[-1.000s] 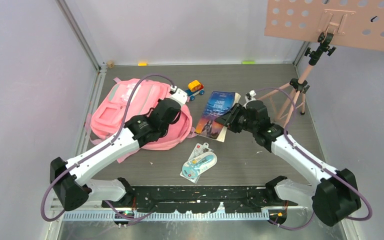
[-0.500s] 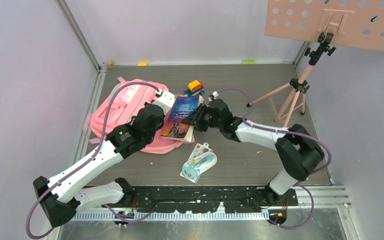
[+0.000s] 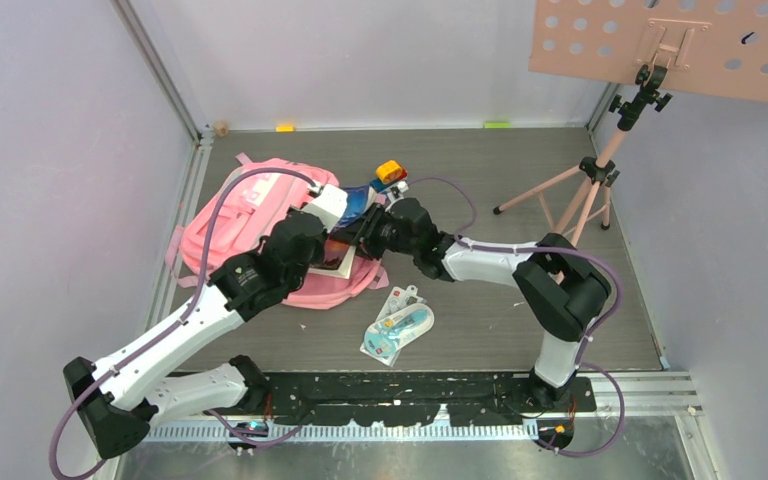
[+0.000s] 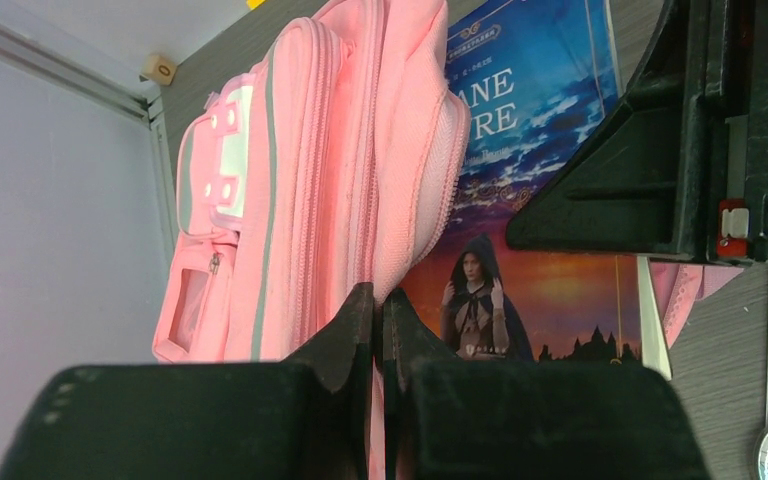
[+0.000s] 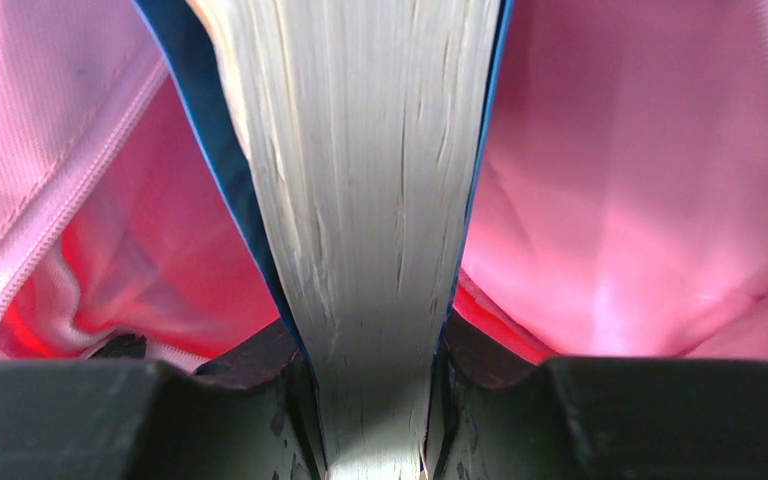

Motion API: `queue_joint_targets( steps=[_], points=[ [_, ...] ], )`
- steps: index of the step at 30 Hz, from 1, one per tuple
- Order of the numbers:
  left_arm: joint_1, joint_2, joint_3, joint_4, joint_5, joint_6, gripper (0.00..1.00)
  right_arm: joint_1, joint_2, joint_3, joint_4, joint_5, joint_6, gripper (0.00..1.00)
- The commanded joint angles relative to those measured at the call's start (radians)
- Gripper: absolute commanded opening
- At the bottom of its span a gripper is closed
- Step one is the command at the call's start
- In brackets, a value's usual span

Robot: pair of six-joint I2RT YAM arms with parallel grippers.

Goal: Pack the student bag
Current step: Place the book in the student bag.

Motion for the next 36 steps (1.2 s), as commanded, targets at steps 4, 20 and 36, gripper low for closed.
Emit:
queue_joint_targets(
  steps=[4, 20, 36],
  points=[
    [0.000, -0.018, 0.018, 0.093, 0.025, -0.026, 0.00, 0.025, 0.013, 0.130, 0.284, -0.043, 0.028, 0.01],
    [0.014, -0.031, 0.015, 0.086, 0.026, -0.053, 0.00, 0.051, 0.321, 0.428, 0.211, 0.016, -0.074, 0.04],
    [0.056, -0.076, 0.007, 0.098, 0.120, -0.098, 0.00, 0.064, 0.444, 0.573, 0.111, -0.014, -0.247, 0.49]
  ],
)
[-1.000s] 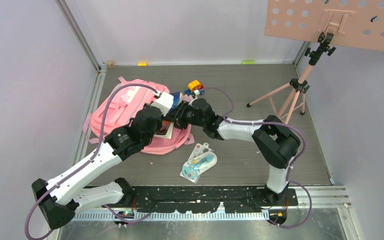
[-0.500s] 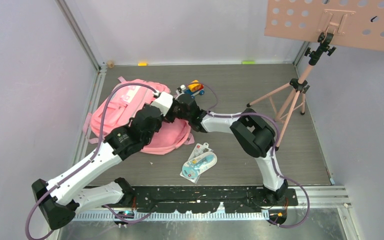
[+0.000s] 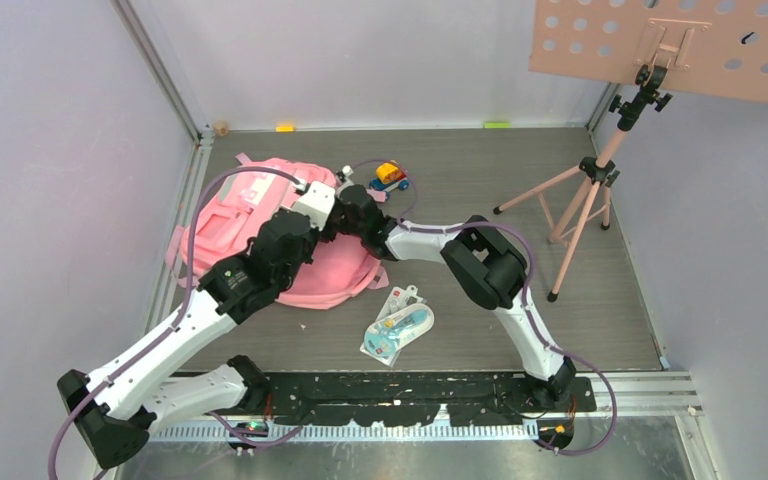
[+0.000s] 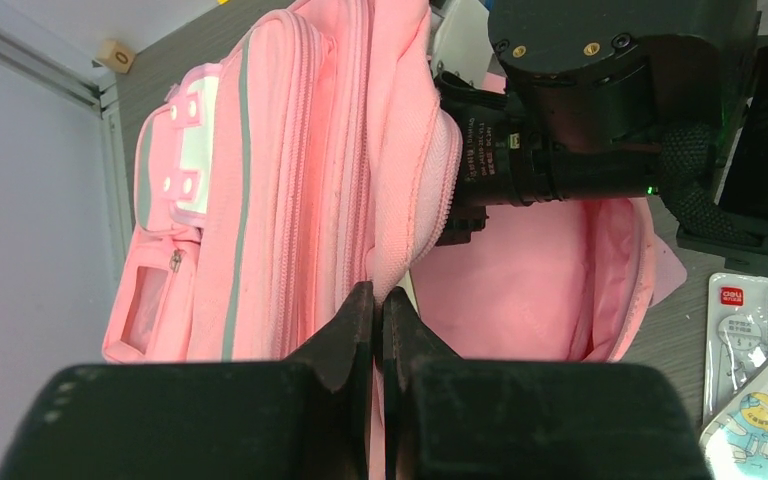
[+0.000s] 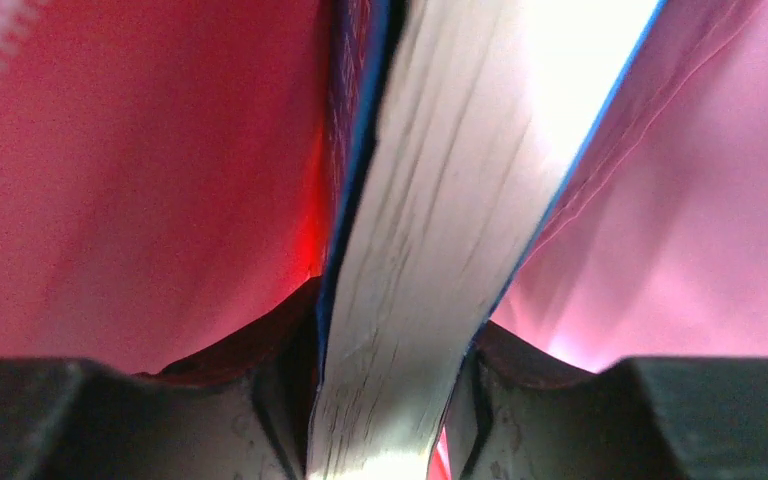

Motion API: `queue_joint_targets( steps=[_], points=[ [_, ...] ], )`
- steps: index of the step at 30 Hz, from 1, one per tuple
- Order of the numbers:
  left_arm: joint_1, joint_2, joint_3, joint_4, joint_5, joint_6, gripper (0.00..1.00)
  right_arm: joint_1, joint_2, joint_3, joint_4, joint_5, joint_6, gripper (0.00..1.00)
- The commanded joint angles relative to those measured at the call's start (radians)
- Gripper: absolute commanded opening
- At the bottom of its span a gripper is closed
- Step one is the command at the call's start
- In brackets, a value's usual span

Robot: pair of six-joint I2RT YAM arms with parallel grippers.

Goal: Pack the student bag
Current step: Place the book in the student bag.

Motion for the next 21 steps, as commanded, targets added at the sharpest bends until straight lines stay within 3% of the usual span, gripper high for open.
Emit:
queue_joint_targets(
  steps=[1, 3, 5, 7, 15, 21],
  points=[
    [0.014, -0.033, 0.023, 0.090, 0.033, -0.029, 0.00, 0.007, -0.066, 0.010, 0.063, 0.014, -0.130, 0.54],
    [0.023, -0.035, 0.024, 0.089, 0.039, -0.029, 0.00, 0.007, -0.095, -0.021, 0.048, 0.023, -0.161, 0.62],
    [0.030, -0.036, 0.024, 0.088, 0.044, -0.029, 0.00, 0.007, -0.126, -0.052, 0.025, 0.041, -0.193, 0.77],
    [0.032, -0.034, 0.025, 0.086, 0.049, -0.029, 0.00, 0.007, -0.153, -0.083, 0.017, 0.057, -0.221, 0.81],
    [0.035, -0.028, 0.026, 0.081, 0.055, -0.029, 0.00, 0.007, -0.237, -0.190, -0.011, 0.142, -0.265, 0.81],
    [0.036, -0.023, 0.028, 0.078, 0.061, -0.029, 0.00, 0.007, -0.239, -0.194, -0.037, 0.161, -0.295, 0.67]
  ],
)
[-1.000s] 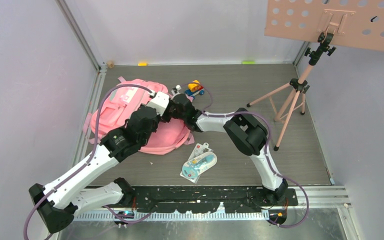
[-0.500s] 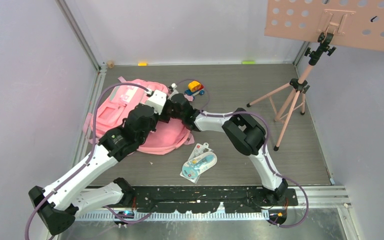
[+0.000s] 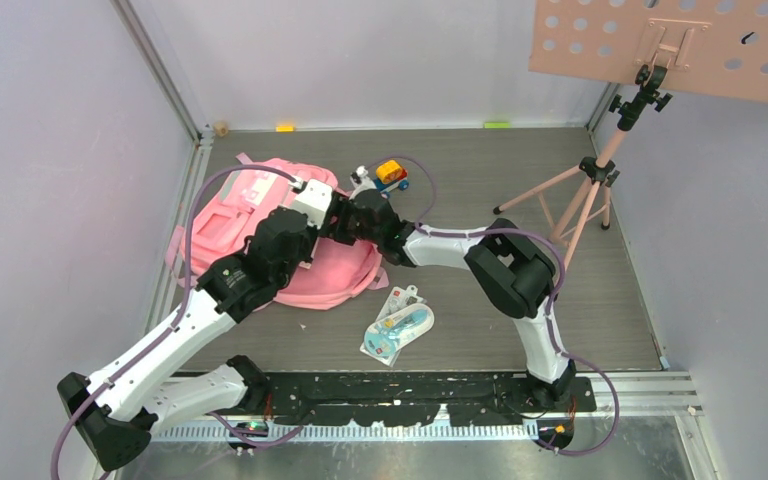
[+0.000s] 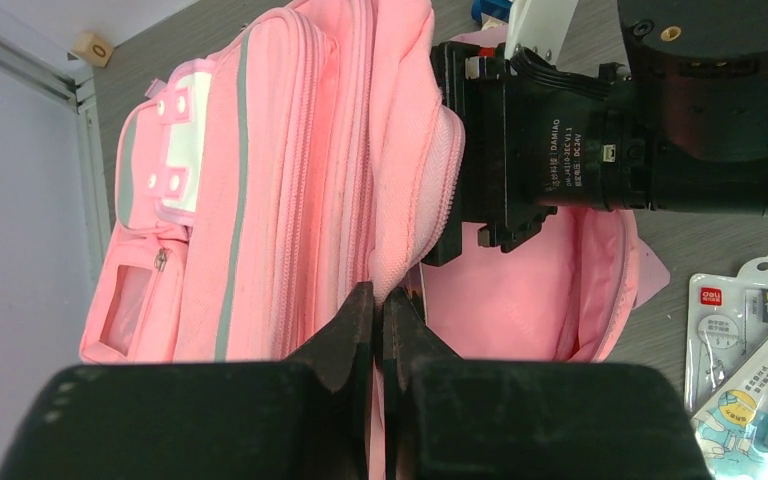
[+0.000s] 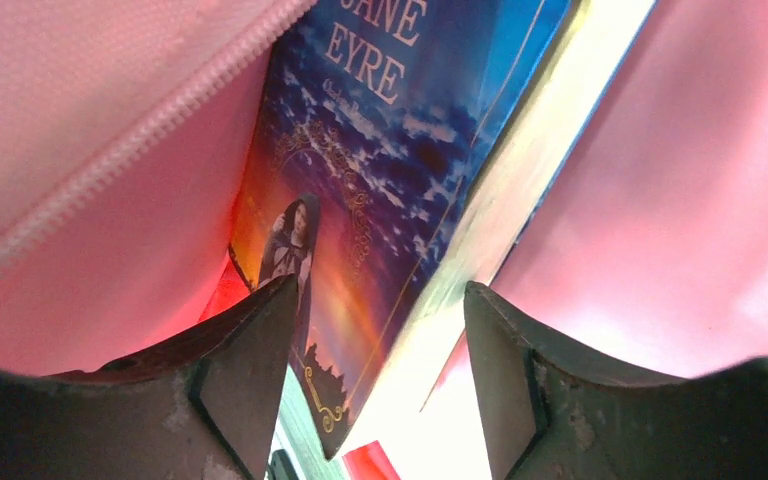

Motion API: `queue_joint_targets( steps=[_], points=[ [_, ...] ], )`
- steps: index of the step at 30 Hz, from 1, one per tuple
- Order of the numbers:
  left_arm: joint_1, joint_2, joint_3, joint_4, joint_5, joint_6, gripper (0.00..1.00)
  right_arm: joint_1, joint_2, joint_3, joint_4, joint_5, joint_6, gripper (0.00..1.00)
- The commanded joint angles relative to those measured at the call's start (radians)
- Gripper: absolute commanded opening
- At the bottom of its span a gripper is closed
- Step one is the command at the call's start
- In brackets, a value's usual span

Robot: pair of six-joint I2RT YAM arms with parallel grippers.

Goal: Pack the student bag
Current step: Place the book in the student bag.

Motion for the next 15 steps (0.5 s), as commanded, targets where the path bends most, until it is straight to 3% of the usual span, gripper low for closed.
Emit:
queue_joint_targets(
  steps=[1, 4, 8, 15],
  points=[
    [0.002, -0.021, 0.029, 0.078, 0.006, -0.005, 0.00, 0.006, -0.043, 0.024, 0.018, 0.030, -0.047, 0.59],
    [0.003, -0.021, 0.028, 0.078, 0.006, -0.005, 0.00, 0.006, -0.019, 0.050, 0.031, 0.007, -0.051, 0.43],
    [0.003, -0.016, 0.028, 0.078, 0.013, -0.006, 0.00, 0.006, 0.038, 0.129, 0.053, -0.070, -0.056, 0.31],
    [0.005, -0.016, 0.028, 0.083, 0.040, -0.039, 0.00, 0.015, 0.131, 0.233, 0.145, -0.100, -0.046, 0.28]
  ],
)
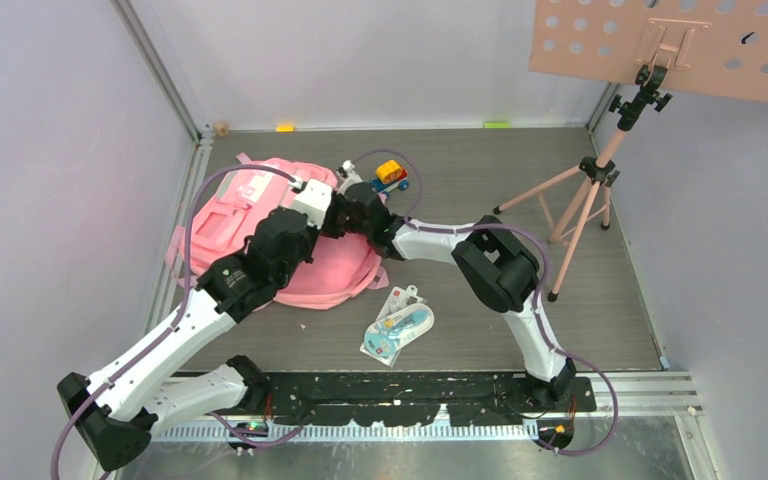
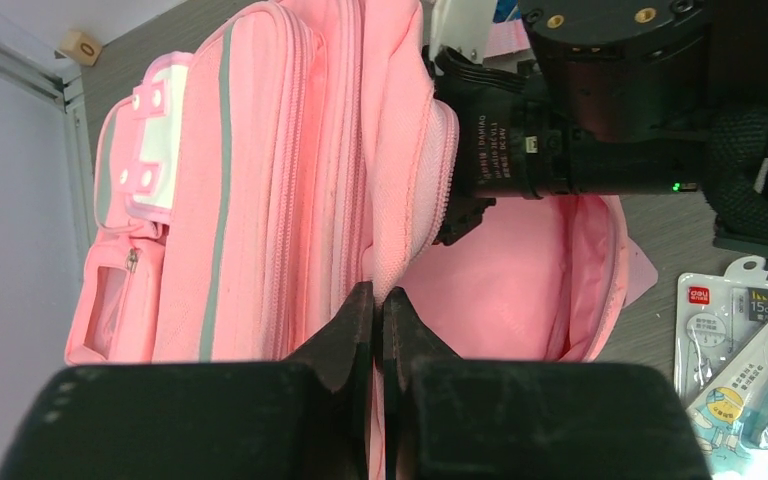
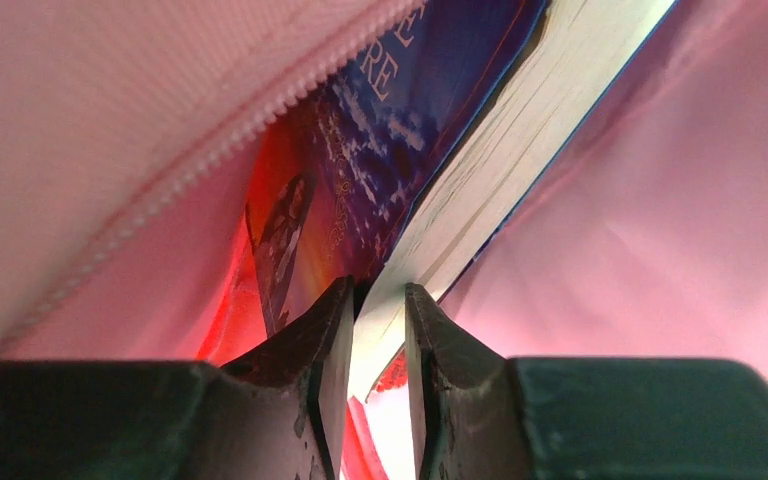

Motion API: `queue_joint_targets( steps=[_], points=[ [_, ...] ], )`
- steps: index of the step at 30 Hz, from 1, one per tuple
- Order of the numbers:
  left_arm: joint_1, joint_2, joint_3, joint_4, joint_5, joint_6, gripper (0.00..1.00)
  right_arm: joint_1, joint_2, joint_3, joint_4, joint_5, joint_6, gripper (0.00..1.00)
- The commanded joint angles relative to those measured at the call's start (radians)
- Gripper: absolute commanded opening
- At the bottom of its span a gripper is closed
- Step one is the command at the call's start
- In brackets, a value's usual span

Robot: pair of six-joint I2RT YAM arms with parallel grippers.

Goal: Pack the student bag
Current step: Place the book in the student bag.

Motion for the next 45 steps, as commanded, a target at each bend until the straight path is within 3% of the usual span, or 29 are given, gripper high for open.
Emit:
queue_joint_targets(
  steps=[1, 9, 11, 16, 23, 28, 33, 41, 45],
  points=[
    [0.005, -0.015, 0.028, 0.084, 0.035, -0.031, 0.00, 0.016, 0.063, 0.125, 0.155, -0.032, -0.006, 0.28],
    [0.010, 0.001, 0.029, 0.081, 0.061, -0.038, 0.00, 0.019, 0.096, 0.174, 0.166, -0.043, -0.023, 0.29],
    [0.012, 0.001, 0.030, 0.080, 0.058, -0.039, 0.00, 0.020, 0.064, 0.124, 0.180, -0.031, -0.031, 0.34],
    [0.016, -0.004, 0.026, 0.082, 0.048, -0.042, 0.00, 0.020, -0.092, -0.066, 0.244, 0.027, -0.061, 0.60],
    [0.019, 0.000, 0.028, 0.078, 0.055, -0.044, 0.00, 0.018, -0.351, -0.355, 0.148, 0.087, -0.107, 0.74],
    [0.019, 0.016, 0.031, 0.074, 0.067, -0.046, 0.00, 0.006, -0.514, -0.441, -0.169, 0.210, -0.216, 0.79],
    [0.019, 0.052, 0.048, 0.055, 0.105, -0.068, 0.00, -0.024, -0.518, -0.443, -0.364, 0.293, -0.298, 0.80],
    [0.019, 0.175, 0.118, 0.022, 0.205, -0.204, 0.00, -0.042, -0.451, -0.404, -0.479, 0.330, -0.323, 0.79],
    [0.019, 0.217, 0.098, 0.086, 0.202, -0.250, 0.00, -0.046, -0.421, -0.411, -0.468, 0.360, -0.324, 0.75]
  ],
)
